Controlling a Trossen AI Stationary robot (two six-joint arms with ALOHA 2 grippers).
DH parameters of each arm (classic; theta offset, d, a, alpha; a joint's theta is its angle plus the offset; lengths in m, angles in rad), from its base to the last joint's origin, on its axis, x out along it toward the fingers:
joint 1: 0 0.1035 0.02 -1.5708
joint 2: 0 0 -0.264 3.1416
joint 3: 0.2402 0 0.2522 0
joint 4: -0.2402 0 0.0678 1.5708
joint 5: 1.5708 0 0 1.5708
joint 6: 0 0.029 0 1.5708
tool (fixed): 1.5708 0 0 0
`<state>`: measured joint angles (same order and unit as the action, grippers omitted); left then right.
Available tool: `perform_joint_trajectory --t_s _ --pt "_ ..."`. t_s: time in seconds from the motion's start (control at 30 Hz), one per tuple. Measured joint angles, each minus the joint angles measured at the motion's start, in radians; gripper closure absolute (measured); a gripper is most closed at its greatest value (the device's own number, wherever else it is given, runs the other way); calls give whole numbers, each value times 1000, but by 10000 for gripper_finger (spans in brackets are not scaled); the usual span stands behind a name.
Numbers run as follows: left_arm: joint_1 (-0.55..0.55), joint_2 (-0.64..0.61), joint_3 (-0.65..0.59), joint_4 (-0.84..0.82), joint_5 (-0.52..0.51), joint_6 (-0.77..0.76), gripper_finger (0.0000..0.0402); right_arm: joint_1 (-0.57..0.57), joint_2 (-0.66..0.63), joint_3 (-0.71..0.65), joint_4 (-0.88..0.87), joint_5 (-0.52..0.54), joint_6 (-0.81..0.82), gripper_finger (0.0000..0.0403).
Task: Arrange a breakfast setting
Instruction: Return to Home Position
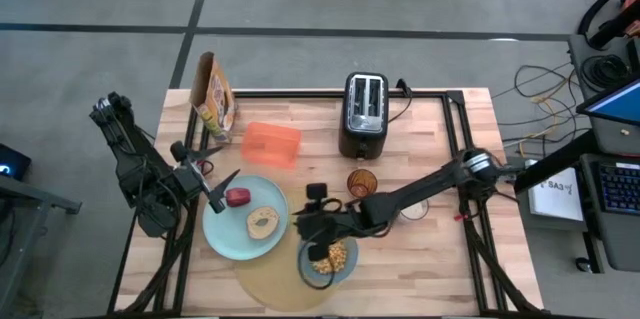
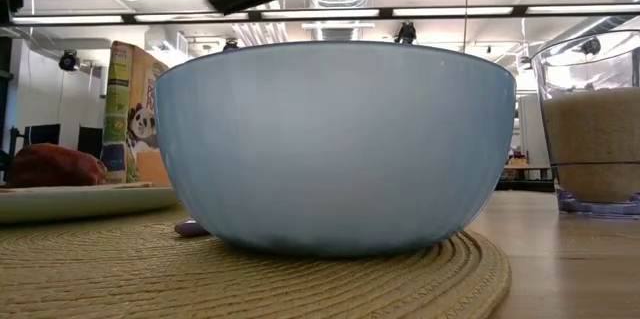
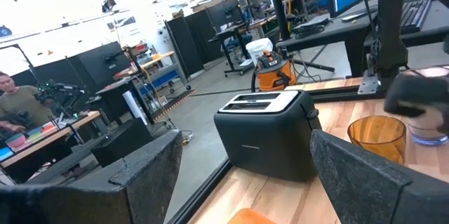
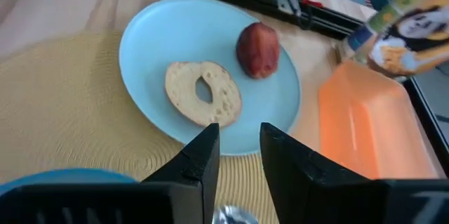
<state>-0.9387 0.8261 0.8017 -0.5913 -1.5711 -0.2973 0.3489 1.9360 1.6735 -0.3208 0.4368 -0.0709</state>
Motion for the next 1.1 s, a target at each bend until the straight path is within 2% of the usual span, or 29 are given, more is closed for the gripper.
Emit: perform_joint_trajectory --t_s 0.4,0.5,0.6,0.73,0.8,1.0,1.1 --pt "0 20 0 -1 0 0 107 7 -441 -483 280 8 16 323" --pt "0 20 0 1 25 -11 107 6 -549 -593 363 -24 -10 324" --pt "0 22 0 3 160 -32 107 6 -651 -700 443 -66 -44 322" --pt "-1 53 -24 11 461 -93 107 6 -787 -822 492 -78 -68 319" --pt "-1 76 -40 15 572 -152 107 6 -855 -871 493 -78 -72 320" --pt "-1 156 -64 24 675 -285 124 6 -1036 -986 523 -78 -123 323" --pt "-1 178 -75 38 659 -280 145 2 -1115 -1043 537 -78 -147 324"
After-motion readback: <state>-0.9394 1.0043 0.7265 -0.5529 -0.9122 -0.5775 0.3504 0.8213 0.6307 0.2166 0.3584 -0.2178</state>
